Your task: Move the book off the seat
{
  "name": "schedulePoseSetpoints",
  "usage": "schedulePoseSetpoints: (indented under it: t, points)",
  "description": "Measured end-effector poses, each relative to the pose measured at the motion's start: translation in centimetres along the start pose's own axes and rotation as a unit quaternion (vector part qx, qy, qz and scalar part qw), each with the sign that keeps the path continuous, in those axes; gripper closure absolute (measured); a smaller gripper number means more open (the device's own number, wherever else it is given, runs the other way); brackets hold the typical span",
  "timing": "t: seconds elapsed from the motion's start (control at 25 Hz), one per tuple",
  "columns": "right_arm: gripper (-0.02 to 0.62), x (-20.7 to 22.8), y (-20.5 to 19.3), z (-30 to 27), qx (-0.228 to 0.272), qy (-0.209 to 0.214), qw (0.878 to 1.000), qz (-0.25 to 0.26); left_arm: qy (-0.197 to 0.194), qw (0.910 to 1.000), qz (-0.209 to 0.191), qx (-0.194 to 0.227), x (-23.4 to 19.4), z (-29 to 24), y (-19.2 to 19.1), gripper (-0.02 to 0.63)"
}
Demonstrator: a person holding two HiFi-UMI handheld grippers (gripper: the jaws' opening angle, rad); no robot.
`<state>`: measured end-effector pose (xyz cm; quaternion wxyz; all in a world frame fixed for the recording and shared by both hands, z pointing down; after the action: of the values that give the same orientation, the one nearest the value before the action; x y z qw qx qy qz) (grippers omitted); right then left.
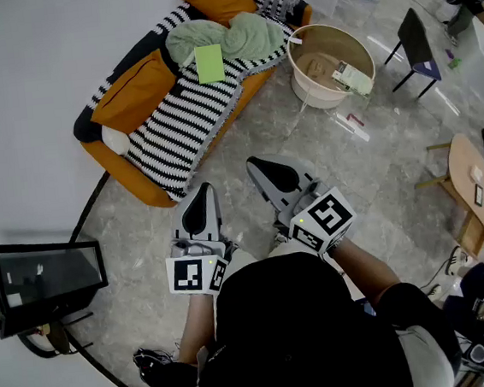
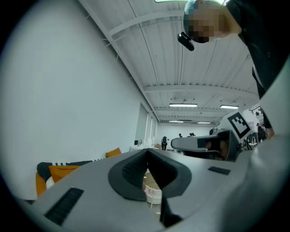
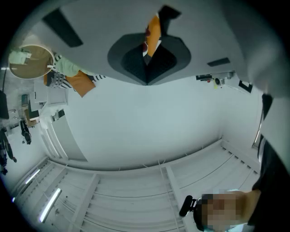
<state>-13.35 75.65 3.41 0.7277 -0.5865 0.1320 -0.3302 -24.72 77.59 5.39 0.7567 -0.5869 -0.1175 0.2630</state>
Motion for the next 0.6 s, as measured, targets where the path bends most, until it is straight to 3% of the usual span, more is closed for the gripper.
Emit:
schedulePoseSetpoints:
  t: [0.28,0.6]
  points:
    - [0.581,1.1,1.5,3.9,0.01,0.013,1.0,-0.002,0.004,0.9999,-0.015,0.003,5.4,0.2,-1.0,0.595]
    - [0.581,0.7,3.4,6.0,0.023,0.028,0.999,0.013,0.011,0.9992,-0.033,0.021,7.4,0.2,0.3,0.595]
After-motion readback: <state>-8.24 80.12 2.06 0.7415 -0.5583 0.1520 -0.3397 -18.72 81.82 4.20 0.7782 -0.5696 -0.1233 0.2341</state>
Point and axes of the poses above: the fingertips, and each gripper's own axes: z backward along the fingers, x to its right, y out of its top, the point moved 2 cm from there along z, backward along the fingers, and after that the axes turned 15 degrees about x, right-handed, at the moved point
